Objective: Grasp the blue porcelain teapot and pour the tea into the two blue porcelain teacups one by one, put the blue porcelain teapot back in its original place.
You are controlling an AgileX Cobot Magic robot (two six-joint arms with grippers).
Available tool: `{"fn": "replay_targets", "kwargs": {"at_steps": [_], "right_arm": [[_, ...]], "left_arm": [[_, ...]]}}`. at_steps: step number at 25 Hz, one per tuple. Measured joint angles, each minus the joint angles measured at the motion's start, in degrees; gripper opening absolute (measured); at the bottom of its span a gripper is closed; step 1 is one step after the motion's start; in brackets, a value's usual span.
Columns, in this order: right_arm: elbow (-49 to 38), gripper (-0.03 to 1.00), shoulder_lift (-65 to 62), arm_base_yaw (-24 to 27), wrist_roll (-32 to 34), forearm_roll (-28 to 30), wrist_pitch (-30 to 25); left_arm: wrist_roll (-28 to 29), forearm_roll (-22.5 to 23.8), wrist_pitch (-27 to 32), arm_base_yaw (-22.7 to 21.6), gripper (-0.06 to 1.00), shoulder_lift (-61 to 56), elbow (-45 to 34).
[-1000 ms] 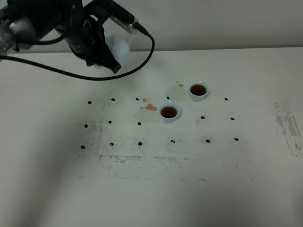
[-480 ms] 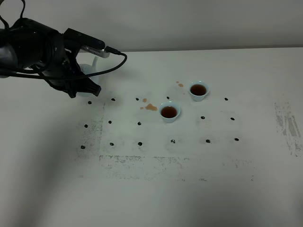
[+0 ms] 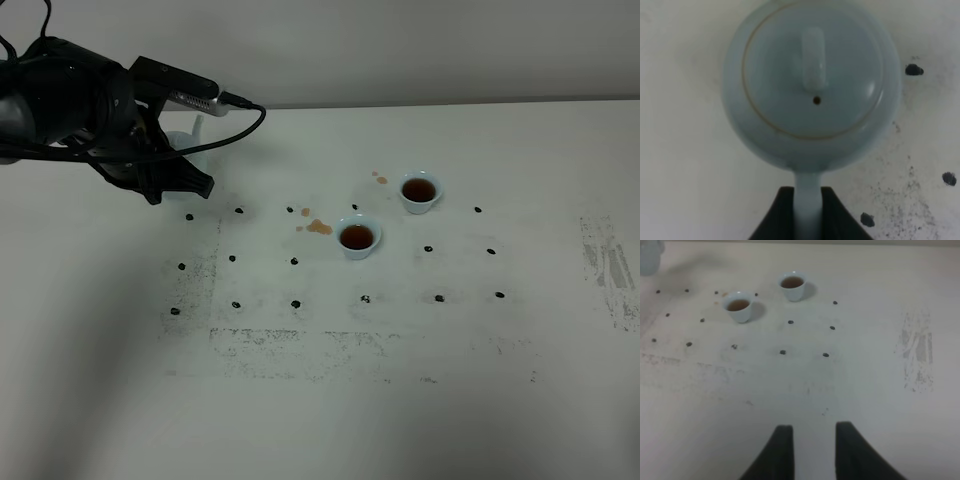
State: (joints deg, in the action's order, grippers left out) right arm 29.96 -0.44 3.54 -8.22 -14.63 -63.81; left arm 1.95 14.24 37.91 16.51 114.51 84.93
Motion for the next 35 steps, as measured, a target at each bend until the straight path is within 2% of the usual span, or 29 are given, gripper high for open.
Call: {"fn": "replay_targets", "kwargs": {"at_steps": [28, 35], "right_arm": [[0.0, 0.24, 0.0, 0.0, 0.0, 0.0, 0.0], [0.0, 0.24, 0.0, 0.0, 0.0, 0.0, 0.0]], "left_arm": [[0.0, -0.2, -1.8, -0.5, 0.09, 5.1, 0.0], [-1.3, -2.3, -1.5, -0.5, 0.09, 5.1, 0.0]]}}
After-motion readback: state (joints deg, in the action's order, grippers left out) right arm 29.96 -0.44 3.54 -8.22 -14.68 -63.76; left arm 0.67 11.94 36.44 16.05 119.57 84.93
